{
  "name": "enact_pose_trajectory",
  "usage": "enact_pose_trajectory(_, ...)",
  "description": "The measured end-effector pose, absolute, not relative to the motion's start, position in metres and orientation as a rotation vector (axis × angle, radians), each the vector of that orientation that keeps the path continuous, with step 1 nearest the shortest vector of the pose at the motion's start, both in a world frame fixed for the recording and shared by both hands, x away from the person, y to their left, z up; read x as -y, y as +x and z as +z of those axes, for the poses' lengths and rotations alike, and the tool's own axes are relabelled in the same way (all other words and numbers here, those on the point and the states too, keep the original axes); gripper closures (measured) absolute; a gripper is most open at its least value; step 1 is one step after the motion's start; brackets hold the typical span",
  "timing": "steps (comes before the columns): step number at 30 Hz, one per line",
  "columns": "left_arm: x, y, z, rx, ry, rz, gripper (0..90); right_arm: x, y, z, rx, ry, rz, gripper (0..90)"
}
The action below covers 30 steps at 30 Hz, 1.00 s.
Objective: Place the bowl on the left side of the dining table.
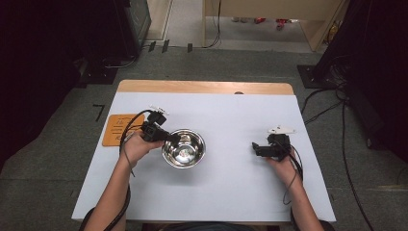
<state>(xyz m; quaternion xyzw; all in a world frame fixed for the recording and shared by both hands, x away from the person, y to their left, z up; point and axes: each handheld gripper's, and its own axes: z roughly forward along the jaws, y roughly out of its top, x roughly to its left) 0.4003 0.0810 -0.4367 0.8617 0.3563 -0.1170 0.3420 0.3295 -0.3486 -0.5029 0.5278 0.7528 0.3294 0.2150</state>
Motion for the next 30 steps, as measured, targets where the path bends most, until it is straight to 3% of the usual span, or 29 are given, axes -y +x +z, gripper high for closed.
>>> enact_pose_trajectory(30, -0.106, 0.406, -0.440, -0.997, 2.232, -0.274, 87.7, 0.349, 0.329, -0.503, -2.087, 1.464, 0.913, 11.4)
